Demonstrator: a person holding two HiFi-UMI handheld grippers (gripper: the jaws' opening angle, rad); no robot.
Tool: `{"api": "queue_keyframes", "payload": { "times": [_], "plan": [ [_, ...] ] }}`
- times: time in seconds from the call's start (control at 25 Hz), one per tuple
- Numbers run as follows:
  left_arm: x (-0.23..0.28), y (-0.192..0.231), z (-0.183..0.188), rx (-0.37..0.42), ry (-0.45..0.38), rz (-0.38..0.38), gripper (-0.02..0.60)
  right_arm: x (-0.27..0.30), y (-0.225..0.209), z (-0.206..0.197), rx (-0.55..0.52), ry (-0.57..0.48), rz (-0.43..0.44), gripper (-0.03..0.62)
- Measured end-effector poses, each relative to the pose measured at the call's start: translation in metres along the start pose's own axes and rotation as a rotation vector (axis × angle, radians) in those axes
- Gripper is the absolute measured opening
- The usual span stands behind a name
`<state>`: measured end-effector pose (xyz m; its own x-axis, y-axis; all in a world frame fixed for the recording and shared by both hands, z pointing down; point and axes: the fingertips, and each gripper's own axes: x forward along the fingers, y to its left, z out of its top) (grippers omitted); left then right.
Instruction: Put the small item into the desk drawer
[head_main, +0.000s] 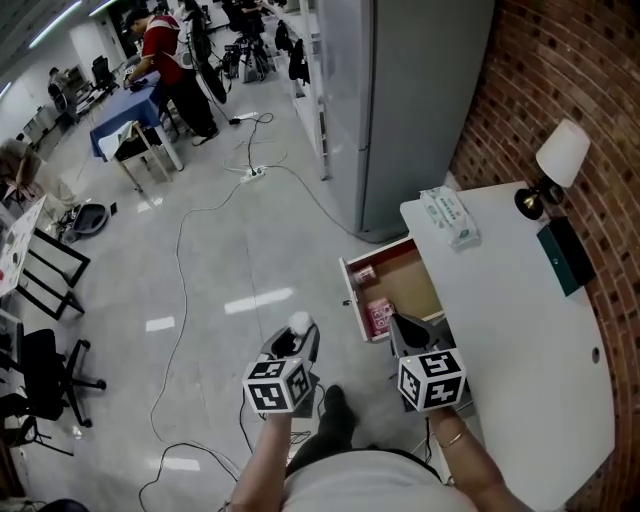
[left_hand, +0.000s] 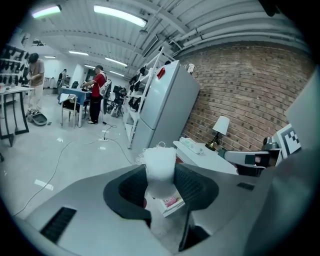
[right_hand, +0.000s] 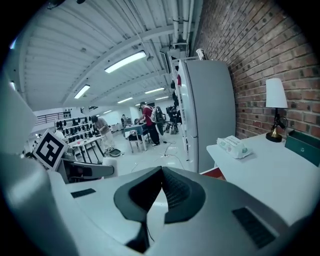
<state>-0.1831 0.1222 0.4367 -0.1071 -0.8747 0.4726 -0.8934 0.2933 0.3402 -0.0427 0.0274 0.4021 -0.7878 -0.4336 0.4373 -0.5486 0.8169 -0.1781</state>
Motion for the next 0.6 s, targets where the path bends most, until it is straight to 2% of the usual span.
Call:
{"api": "queue_keyframes", "payload": {
  "times": [0.28,0.6],
  "plan": [
    [0.051,0.032,0.032,0.004,0.038,-0.048,0.184,0.051,-0.012,0.022,0.038,0.008,-0.065,0.008],
    [0.094,0.042,0.038,0.017,0.090,-0.090,0.184,0.074,-0.034,0.020,0.074,0.028,-0.135,0.008]
  ]
}}
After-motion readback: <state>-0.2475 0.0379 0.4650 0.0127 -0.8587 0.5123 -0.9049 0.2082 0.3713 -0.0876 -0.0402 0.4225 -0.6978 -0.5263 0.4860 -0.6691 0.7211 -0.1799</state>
